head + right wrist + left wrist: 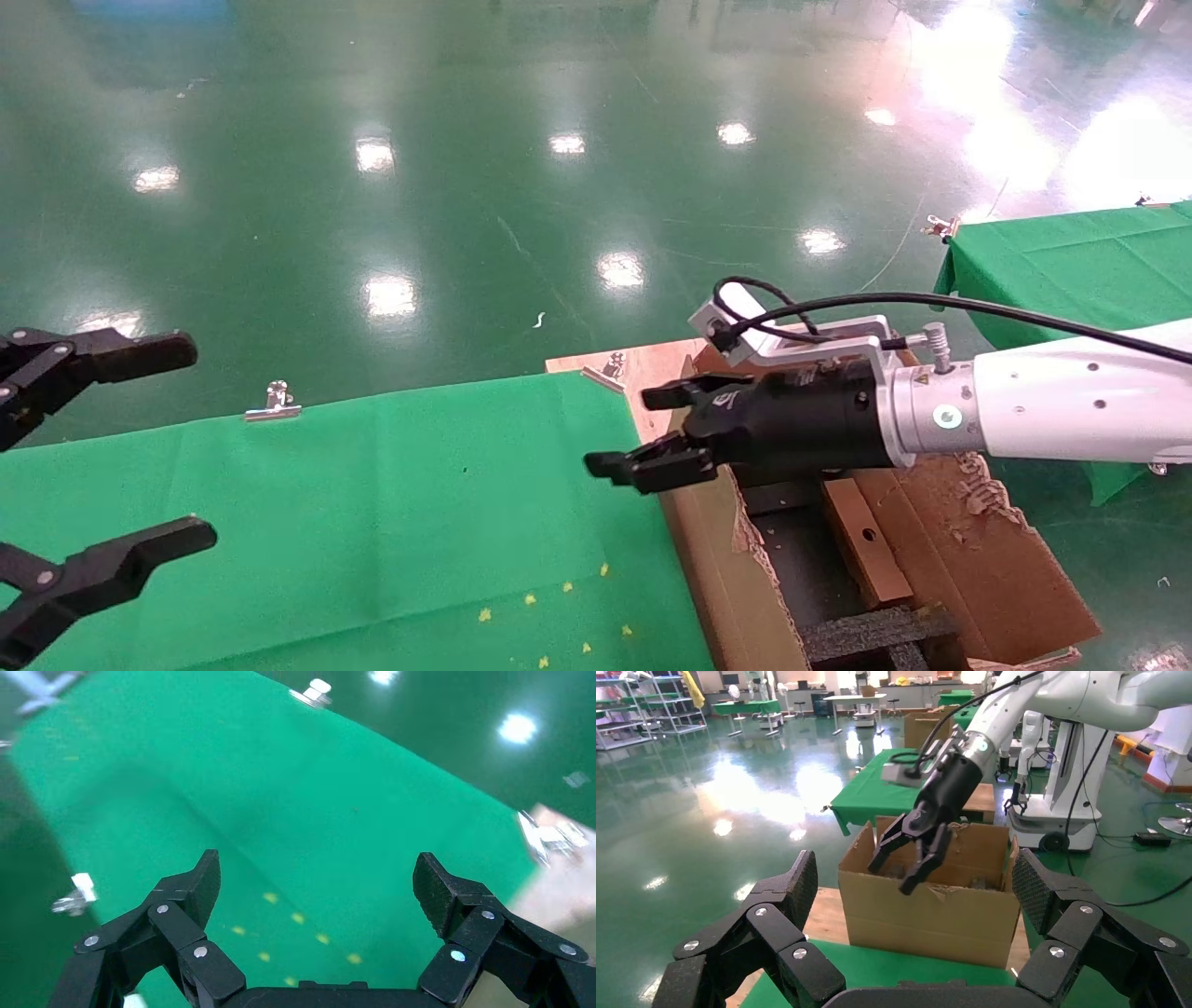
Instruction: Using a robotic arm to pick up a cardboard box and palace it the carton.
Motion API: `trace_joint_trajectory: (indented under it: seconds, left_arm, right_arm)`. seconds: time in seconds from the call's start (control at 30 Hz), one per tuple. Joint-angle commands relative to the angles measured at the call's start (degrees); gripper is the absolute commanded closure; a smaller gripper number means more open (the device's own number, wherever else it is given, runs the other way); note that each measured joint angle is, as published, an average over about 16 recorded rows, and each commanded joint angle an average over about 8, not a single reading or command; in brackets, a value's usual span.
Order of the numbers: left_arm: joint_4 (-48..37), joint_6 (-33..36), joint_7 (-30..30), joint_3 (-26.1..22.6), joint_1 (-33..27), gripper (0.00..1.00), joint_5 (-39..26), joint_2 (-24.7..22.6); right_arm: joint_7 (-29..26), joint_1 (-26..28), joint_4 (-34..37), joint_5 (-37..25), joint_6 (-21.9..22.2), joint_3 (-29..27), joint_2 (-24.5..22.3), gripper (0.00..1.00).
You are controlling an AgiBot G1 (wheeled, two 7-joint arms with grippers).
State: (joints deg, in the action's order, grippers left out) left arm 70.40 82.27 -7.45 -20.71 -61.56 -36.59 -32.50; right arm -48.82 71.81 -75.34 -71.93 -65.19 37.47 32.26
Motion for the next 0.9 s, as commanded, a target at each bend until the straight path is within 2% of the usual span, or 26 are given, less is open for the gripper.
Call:
trace_joint_trajectory:
  seconds: [0.03,0.6,0.73,0.9]
  left_arm:
    - [0.00,0.00,0.00,0.00,0.00,0.00,0.00,0.00]
    - [0.00,0.00,0.00,0.00,0.00,0.00,0.00,0.00]
    - [-0.01,-0.01,0.00,0.00,0.01,0.00,0.00,0.00]
    - [-0.02,-0.02,0.00,0.00,0.02,0.00,0.01,0.01]
  right_arm:
    - [3.53,-0.95,0.16,2.79,-1.90,-1.99,0.26,0.00]
    - [33.19,-8.93,1.53,26.22,-17.88,-18.70,2.41,0.00]
    - [38.20,-10.34,1.77,30.56,-20.74,-21.76,2.79,0.00]
    - [40.45,-11.18,1.92,33.20,-22.41,-23.54,3.03,0.00]
